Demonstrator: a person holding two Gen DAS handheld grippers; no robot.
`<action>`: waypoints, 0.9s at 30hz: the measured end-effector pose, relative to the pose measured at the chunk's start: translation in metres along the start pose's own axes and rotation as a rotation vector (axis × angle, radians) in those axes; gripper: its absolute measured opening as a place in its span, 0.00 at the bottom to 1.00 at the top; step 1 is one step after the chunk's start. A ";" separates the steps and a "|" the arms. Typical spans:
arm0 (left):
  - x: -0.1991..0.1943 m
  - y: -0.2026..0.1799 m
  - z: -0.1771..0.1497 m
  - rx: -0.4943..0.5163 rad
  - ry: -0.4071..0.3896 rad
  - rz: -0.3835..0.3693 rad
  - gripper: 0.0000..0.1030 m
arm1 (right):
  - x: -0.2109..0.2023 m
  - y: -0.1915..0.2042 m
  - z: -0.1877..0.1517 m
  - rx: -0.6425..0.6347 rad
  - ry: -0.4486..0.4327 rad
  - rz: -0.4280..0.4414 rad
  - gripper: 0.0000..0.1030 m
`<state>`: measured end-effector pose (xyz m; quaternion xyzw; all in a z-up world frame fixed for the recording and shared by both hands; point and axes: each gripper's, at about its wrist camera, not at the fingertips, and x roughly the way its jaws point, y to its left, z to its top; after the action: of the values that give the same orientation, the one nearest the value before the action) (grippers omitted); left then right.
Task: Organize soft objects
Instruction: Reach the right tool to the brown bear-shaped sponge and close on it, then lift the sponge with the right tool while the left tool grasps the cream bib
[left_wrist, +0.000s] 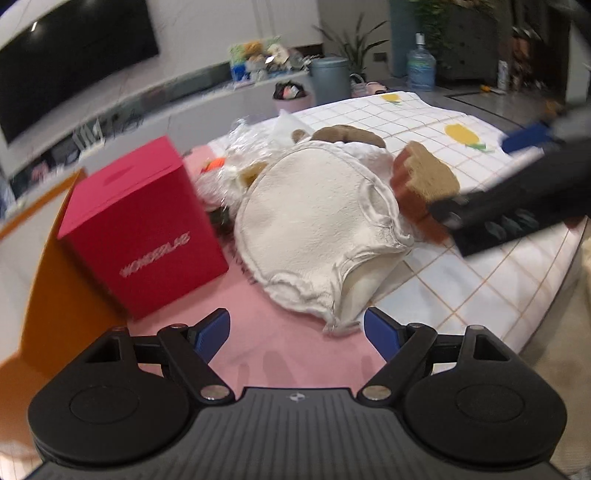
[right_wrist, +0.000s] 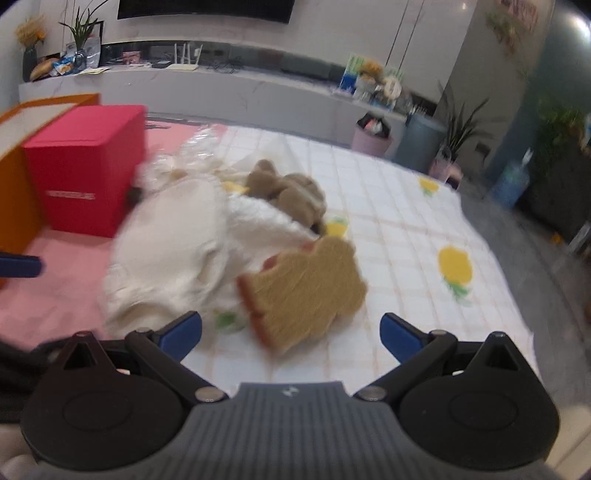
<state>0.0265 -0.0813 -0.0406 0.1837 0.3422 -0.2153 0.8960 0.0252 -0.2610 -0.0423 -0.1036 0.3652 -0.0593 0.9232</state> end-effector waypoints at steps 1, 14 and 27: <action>0.003 -0.003 -0.002 0.021 -0.018 -0.007 0.94 | 0.009 0.000 0.000 -0.004 -0.013 -0.013 0.98; 0.023 -0.022 -0.013 0.134 -0.078 -0.052 0.94 | 0.064 0.038 -0.014 -0.164 -0.031 -0.210 0.98; 0.031 -0.011 -0.017 0.084 -0.065 -0.078 0.94 | 0.047 0.025 -0.017 -0.127 -0.101 -0.163 0.45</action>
<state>0.0325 -0.0904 -0.0761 0.2008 0.3105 -0.2701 0.8890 0.0484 -0.2475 -0.0916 -0.1944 0.3117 -0.1057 0.9240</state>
